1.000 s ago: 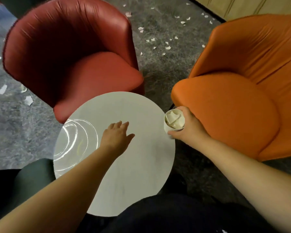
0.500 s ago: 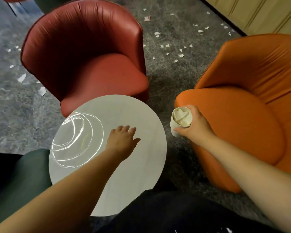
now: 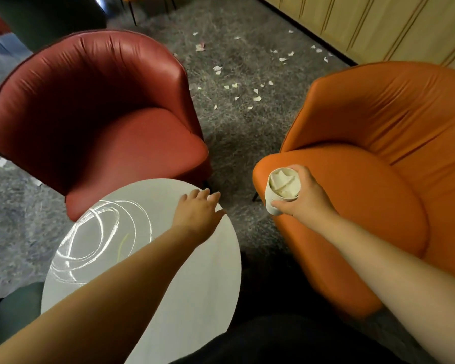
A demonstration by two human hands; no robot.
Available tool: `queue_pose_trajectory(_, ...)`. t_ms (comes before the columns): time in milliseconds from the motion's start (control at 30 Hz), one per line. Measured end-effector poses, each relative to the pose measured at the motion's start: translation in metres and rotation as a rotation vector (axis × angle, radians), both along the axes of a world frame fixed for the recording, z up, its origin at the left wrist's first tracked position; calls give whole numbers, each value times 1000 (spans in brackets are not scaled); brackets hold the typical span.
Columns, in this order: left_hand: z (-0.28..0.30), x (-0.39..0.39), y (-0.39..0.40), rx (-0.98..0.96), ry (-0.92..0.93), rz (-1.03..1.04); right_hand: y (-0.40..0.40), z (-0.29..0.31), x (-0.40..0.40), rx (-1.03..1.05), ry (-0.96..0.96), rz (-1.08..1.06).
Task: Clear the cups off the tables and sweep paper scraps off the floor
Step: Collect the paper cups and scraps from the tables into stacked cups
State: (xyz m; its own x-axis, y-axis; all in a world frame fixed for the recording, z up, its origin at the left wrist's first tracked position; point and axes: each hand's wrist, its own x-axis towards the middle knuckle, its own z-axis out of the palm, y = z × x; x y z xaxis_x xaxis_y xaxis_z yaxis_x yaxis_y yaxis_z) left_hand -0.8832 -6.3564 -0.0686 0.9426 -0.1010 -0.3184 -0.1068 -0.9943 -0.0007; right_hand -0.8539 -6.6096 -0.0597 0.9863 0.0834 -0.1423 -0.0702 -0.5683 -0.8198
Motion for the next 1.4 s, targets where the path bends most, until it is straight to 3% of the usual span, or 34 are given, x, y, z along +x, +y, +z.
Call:
queue_pose_trajectory(367, -11, 147, -75, -26, 27, 74, -73, 15, 142, -42, -21, 69)
queue_pose_trajectory(767, -7, 254, -91, -6, 27, 49, -88, 22, 236, -25, -103, 93)
queue_pose_trajectory(1067, -20, 399, -44, -53, 25, -7, -40, 18, 365, -105, -128, 18)
queue_pose_trajectory(1400, -11, 598, 54, -27, 27, -225, 54, 19, 531, -137, -137, -180)
